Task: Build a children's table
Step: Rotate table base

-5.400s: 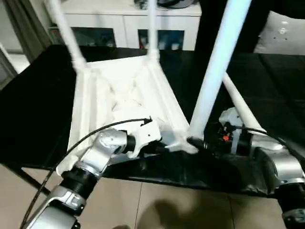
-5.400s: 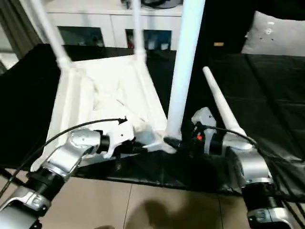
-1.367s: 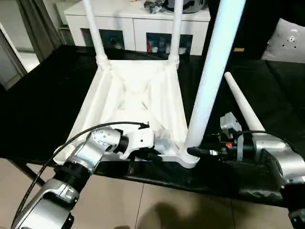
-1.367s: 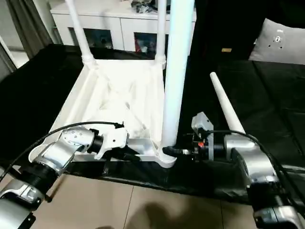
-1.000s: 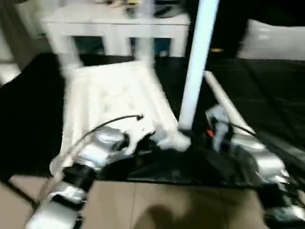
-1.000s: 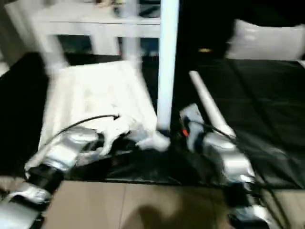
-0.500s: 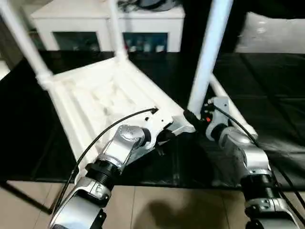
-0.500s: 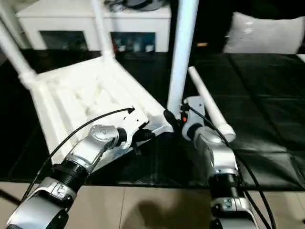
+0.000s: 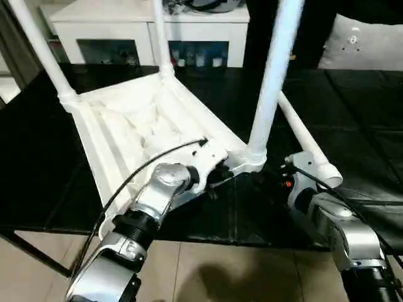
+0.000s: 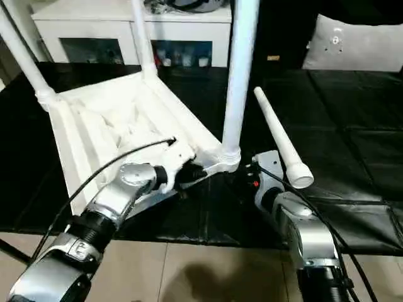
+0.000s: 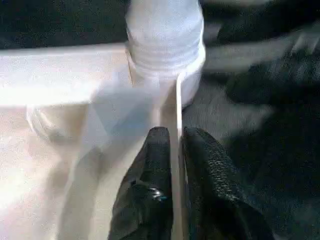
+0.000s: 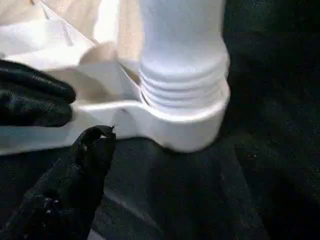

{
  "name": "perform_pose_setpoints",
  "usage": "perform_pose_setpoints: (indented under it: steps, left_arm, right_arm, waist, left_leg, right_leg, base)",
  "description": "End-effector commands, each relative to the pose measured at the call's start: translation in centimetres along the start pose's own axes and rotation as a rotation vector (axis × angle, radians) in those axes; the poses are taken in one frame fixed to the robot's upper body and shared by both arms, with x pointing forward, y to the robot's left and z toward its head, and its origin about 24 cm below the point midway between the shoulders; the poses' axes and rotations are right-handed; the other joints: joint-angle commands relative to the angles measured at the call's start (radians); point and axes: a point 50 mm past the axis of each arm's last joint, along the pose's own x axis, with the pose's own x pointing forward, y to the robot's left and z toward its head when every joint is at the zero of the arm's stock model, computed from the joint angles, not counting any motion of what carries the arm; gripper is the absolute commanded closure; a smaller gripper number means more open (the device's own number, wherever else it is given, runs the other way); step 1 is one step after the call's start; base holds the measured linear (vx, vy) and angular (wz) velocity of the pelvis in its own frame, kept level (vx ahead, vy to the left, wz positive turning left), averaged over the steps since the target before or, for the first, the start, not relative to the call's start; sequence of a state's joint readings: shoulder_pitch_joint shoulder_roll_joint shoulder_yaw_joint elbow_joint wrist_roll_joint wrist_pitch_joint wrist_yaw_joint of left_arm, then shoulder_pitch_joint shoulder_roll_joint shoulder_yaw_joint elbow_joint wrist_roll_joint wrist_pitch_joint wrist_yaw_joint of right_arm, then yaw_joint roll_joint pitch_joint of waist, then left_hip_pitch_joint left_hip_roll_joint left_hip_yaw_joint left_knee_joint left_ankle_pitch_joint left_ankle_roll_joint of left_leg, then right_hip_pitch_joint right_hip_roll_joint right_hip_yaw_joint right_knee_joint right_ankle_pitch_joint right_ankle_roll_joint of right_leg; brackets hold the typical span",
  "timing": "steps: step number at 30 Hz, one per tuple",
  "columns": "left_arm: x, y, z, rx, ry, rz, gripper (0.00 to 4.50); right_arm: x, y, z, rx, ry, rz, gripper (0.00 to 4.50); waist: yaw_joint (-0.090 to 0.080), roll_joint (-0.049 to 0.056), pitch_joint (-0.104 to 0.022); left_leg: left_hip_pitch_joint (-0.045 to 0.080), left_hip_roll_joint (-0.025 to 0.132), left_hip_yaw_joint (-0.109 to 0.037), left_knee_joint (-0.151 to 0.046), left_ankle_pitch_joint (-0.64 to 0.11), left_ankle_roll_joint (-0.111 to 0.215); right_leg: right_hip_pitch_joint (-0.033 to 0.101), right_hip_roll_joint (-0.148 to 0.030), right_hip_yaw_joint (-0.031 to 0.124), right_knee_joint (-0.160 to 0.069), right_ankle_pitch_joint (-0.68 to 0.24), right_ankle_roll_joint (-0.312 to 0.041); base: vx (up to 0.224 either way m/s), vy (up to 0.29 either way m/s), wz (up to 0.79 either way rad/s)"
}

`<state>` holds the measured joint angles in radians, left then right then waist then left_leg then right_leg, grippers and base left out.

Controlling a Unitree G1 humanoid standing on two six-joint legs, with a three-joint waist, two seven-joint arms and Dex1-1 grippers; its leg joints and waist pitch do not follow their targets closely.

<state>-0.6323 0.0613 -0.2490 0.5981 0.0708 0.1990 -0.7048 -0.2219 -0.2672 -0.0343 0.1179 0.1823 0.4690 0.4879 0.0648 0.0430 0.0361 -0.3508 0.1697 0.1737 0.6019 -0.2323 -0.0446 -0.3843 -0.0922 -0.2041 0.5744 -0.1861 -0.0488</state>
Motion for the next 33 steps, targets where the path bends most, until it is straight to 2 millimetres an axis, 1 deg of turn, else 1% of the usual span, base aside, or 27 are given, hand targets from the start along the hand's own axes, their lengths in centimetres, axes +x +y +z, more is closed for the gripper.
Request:
perform_pose_setpoints:
  steps: [1,2,3,4,5,6,7,8,9,10,11,12,13,14,16,17,18,19,20,21,22,24,28,29,30,32,33]
  left_arm:
    - [-0.7,0.6,0.8,0.007,-0.067,0.041,3.54]
    - [-1.2,1.0,1.3,-0.007,-0.096,0.055,3.54]
    - [-1.5,1.2,1.5,-0.009,-0.108,0.069,3.54]
    - [-2.2,1.7,1.9,-0.012,-0.128,0.094,3.54]
    - [-2.4,1.9,2.0,-0.012,-0.129,0.105,3.54]
    - [-3.2,2.4,2.2,-0.013,-0.130,0.144,3.54]
    - [-3.3,2.5,2.2,-0.012,-0.129,0.147,3.54]
    - [-4.8,3.5,1.9,0.010,-0.094,0.226,3.54]
    - [-5.5,4.0,1.8,0.015,-0.075,0.265,3.54]
    - [-6.4,4.6,1.5,0.018,-0.052,0.308,3.54]
    - [-7.0,4.9,1.3,0.019,-0.038,0.329,3.73]
    - [-7.5,5.2,1.1,0.021,-0.021,0.351,3.84]
    - [-9.6,6.4,0.4,0.034,0.049,0.435,3.91]
    - [-10.9,7.1,-0.1,0.044,0.096,0.490,3.94]
    - [-12.8,8.1,-0.6,0.057,0.155,0.567,4.19]
    - [-13.8,8.7,-0.8,0.072,0.191,0.617,4.31]
    - [-14.3,9.0,-0.9,0.080,0.210,0.644,4.36]
    - [-14.3,9.0,-0.9,0.081,0.212,0.647,4.36]
    - [-16.1,9.9,-1.6,0.081,0.289,0.718,4.41]
    - [-16.9,10.2,-2.0,0.079,0.326,0.747,4.46]
    - [-17.4,10.4,-2.4,0.086,0.356,0.763,4.46]
    - [-17.9,10.4,-3.0,0.084,0.390,0.771,4.46]
    - [-18.1,10.1,-3.8,0.068,0.434,0.758,4.46]
    - [-17.9,9.7,-4.3,0.046,0.455,0.728,4.46]
    - [-17.7,9.5,-4.5,0.037,0.465,0.709,4.46]
    - [-17.6,9.3,-4.6,0.040,0.472,0.687,4.46]
    - [-17.2,8.5,-5.0,0.033,0.496,0.612,4.46]
  right_arm:
    - [0.0,0.1,0.5,-0.013,-0.014,-0.003,0.00]
    - [0.0,0.2,0.6,-0.020,-0.019,0.000,0.00]
    - [0.1,0.2,0.7,-0.022,-0.017,0.005,0.00]
    - [0.1,0.3,0.8,-0.025,-0.014,0.015,0.00]
    - [0.2,0.4,0.8,-0.024,-0.006,0.021,0.00]
    - [0.2,0.6,0.7,-0.019,0.021,0.042,0.00]
    - [0.2,0.6,0.7,-0.020,0.022,0.045,0.00]
    - [0.3,1.1,0.6,-0.044,0.046,0.108,0.00]
    - [0.3,1.3,0.5,-0.050,0.058,0.130,0.00]
    - [0.3,1.6,0.3,-0.052,0.077,0.152,0.00]
    - [0.4,1.7,0.2,-0.055,0.084,0.161,0.00]
    - [0.4,1.8,0.2,-0.056,0.090,0.170,0.00]
    - [0.7,2.1,-0.1,-0.050,0.105,0.198,0.00]
    - [0.9,2.3,-0.1,-0.058,0.109,0.205,0.00]
    - [1.2,2.5,-0.1,-0.060,0.115,0.206,0.00]
    - [1.4,2.6,-0.1,-0.063,0.117,0.208,0.00]
    - [1.5,2.7,0.0,-0.064,0.119,0.210,0.00]
    - [1.6,2.7,0.0,-0.064,0.119,0.210,0.00]
    - [2.0,3.0,0.0,-0.062,0.131,0.220,0.00]
    - [2.2,3.1,0.0,-0.064,0.138,0.227,0.00]
    - [2.3,3.2,0.0,-0.064,0.142,0.229,0.00]
    - [2.5,3.2,0.0,-0.067,0.146,0.229,0.00]
    - [2.7,3.2,0.0,-0.072,0.155,0.226,0.00]
    - [2.8,3.2,0.0,-0.072,0.157,0.227,0.00]
    - [2.9,3.2,0.0,-0.072,0.158,0.228,0.00]
    - [2.9,3.2,-0.1,-0.073,0.160,0.227,0.00]
    - [3.1,3.2,-0.2,-0.078,0.166,0.222,0.00]
  waist:
    - [0.009,-0.011,-0.061]
    - [0.009,-0.012,-0.063]
    - [0.010,-0.015,-0.066]
    - [0.010,-0.016,-0.067]
    - [0.012,-0.015,-0.069]
    - [0.011,-0.016,-0.069]
    - [0.013,-0.014,-0.068]
    - [0.015,-0.015,-0.068]
    - [0.018,-0.014,-0.070]
    - [0.019,-0.016,-0.070]
    - [0.021,-0.018,-0.069]
    - [0.022,-0.017,-0.069]
    - [0.024,-0.014,-0.062]
    - [0.024,-0.017,-0.061]
    - [0.026,-0.011,-0.057]
    - [0.026,-0.014,-0.056]
    - [0.029,-0.012,-0.054]
    - [0.031,-0.009,-0.054]
    - [0.034,-0.009,-0.054]
    - [0.035,-0.009,-0.053]
    - [0.035,-0.007,-0.054]
    - [0.035,-0.007,-0.055]
    - [0.039,-0.008,-0.058]
    - [0.039,-0.006,-0.058]
    - [0.038,-0.008,-0.058]
    - [0.038,-0.007,-0.059]
    - [0.037,-0.006,-0.058]
  left_leg:
    - [-0.008,0.086,-0.043,-0.067,-0.048,0.088]
    - [-0.010,0.090,-0.044,-0.065,-0.031,0.090]
    - [-0.012,0.091,-0.043,-0.062,0.011,0.105]
    - [-0.014,0.089,-0.042,-0.059,0.028,0.111]
    - [-0.016,0.087,-0.041,-0.056,0.060,0.129]
    - [-0.016,0.087,-0.040,-0.055,0.071,0.136]
    - [-0.017,0.085,-0.039,-0.052,0.092,0.155]
    - [-0.017,0.083,-0.036,-0.050,0.093,0.161]
    - [-0.020,0.084,-0.038,-0.048,0.107,0.173]
    - [-0.017,0.085,-0.038,-0.047,0.110,0.176]
    - [-0.019,0.085,-0.038,-0.046,0.110,0.176]
    - [-0.019,0.085,-0.037,-0.046,0.106,0.172]
    - [-0.018,0.081,-0.033,-0.047,0.073,0.161]
    - [-0.019,0.082,-0.035,-0.050,0.049,0.144]
    - [-0.010,0.079,-0.034,-0.054,-0.002,0.104]
    - [-0.009,0.079,-0.034,-0.056,-0.012,0.096]
    - [-0.008,0.079,-0.035,-0.058,-0.021,0.088]
    - [-0.003,0.084,-0.036,-0.059,-0.036,0.075]
    - [0.001,0.088,-0.037,-0.061,-0.043,0.067]
    - [-0.002,0.087,-0.039,-0.064,-0.057,0.061]
    - [-0.001,0.087,-0.040,-0.065,-0.062,0.057]
    - [-0.001,0.086,-0.040,-0.064,-0.067,0.044]
    - [-0.005,0.084,-0.039,-0.062,-0.047,0.048]
    - [-0.006,0.083,-0.039,-0.061,-0.045,0.050]
    - [-0.007,0.083,-0.039,-0.061,-0.040,0.053]
    - [-0.006,0.083,-0.039,-0.060,-0.035,0.056]
    - [-0.007,0.082,-0.039,-0.060,-0.041,0.058]
  right_leg:
    - [0.060,-0.106,0.093,-0.078,-0.194,-0.037]
    - [0.062,-0.109,0.096,-0.069,-0.153,-0.055]
    - [0.063,-0.110,0.098,-0.057,-0.076,-0.087]
    - [0.066,-0.113,0.099,-0.049,-0.044,-0.102]
    - [0.067,-0.113,0.099,-0.043,0.002,-0.122]
    - [0.068,-0.112,0.100,-0.038,0.019,-0.130]
    - [0.067,-0.110,0.099,-0.037,0.036,-0.136]
    - [0.066,-0.110,0.099,-0.038,0.034,-0.134]
    - [0.068,-0.107,0.097,-0.031,0.045,-0.131]
    - [0.063,-0.104,0.097,-0.033,0.030,-0.124]
    - [0.064,-0.105,0.097,-0.032,0.021,-0.121]
    - [0.063,-0.104,0.097,-0.032,0.010,-0.120]
    - [0.057,-0.103,0.096,-0.044,-0.056,-0.108]
    - [0.059,-0.101,0.095,-0.045,-0.102,-0.095]
    - [0.052,-0.097,0.094,-0.058,-0.189,-0.067]
    - [0.052,-0.097,0.094,-0.060,-0.202,-0.065]
    - [0.051,-0.096,0.094,-0.061,-0.215,-0.063]
    - [0.048,-0.097,0.096,-0.062,-0.221,-0.063]
    - [0.045,-0.097,0.098,-0.059,-0.208,-0.070]
    - [0.049,-0.097,0.099,-0.055,-0.202,-0.075]
    - [0.049,-0.098,0.099,-0.054,-0.198,-0.077]
    - [0.051,-0.102,0.103,-0.053,-0.175,-0.083]
    - [0.054,-0.103,0.104,-0.047,-0.132,-0.101]
    - [0.054,-0.104,0.104,-0.048,-0.132,-0.100]
    - [0.055,-0.104,0.103,-0.047,-0.131,-0.099]
    - [0.054,-0.104,0.103,-0.046,-0.129,-0.101]
    - [0.054,-0.103,0.102,-0.050,-0.136,-0.099]
  base:
    - [0.000,0.000,0.00]
    - [0.000,0.000,0.00]
    - [0.000,0.000,0.00]
    - [0.000,0.000,0.00]
    - [0.000,0.000,0.00]
    - [0.000,0.000,0.00]
    - [0.000,0.000,0.00]
    - [0.000,0.000,0.00]
    - [0.000,0.000,0.00]
    - [0.000,0.000,0.00]
    - [0.000,0.000,0.00]
    - [0.000,0.000,0.00]
    - [0.000,0.000,0.00]
    - [0.000,0.000,0.00]
    - [0.000,0.000,0.00]
    - [0.000,0.000,0.00]
    - [0.000,0.000,0.00]
    - [0.000,0.000,0.00]
    - [0.000,0.000,0.00]
    - [0.000,0.000,0.00]
    - [0.000,0.000,0.00]
    - [0.000,0.000,0.00]
    - [0.000,0.000,0.00]
    - [0.000,0.000,0.00]
    - [0.000,0.000,0.00]
    - [0.000,0.000,0.00]
    - [0.000,0.000,0.00]
